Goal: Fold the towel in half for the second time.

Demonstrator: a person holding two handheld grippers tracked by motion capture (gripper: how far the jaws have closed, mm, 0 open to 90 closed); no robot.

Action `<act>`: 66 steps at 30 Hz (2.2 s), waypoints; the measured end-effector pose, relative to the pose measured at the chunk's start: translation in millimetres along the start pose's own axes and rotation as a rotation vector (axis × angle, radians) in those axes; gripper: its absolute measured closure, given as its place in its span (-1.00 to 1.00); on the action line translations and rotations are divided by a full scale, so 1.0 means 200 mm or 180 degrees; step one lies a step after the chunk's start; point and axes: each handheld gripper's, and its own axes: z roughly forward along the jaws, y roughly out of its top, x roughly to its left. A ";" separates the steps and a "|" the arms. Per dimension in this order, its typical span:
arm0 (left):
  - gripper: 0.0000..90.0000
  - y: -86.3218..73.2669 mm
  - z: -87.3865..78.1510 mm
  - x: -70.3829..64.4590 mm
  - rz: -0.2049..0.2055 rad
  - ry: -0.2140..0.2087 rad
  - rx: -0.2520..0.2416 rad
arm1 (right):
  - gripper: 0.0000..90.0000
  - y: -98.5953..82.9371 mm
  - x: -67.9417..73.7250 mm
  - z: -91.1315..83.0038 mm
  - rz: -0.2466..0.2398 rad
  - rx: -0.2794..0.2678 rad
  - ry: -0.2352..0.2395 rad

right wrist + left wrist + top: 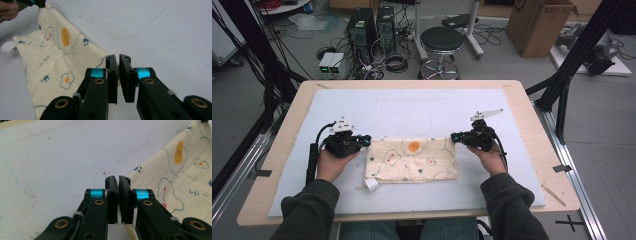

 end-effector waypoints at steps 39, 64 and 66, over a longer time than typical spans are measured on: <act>0.90 -0.10 -0.13 -0.16 0.0359 -0.0149 -0.0081 | 0.89 -0.11 0.14 -0.08 -0.0163 -0.0043 0.0138; 0.89 -0.20 -0.17 -0.25 0.0530 -0.0295 0.0002 | 0.89 -0.25 0.24 -0.12 -0.0218 -0.0010 0.0230; 0.89 -0.21 -0.17 -0.25 0.0541 -0.0300 0.0018 | 0.89 -0.26 0.24 -0.12 -0.0229 0.0007 0.0237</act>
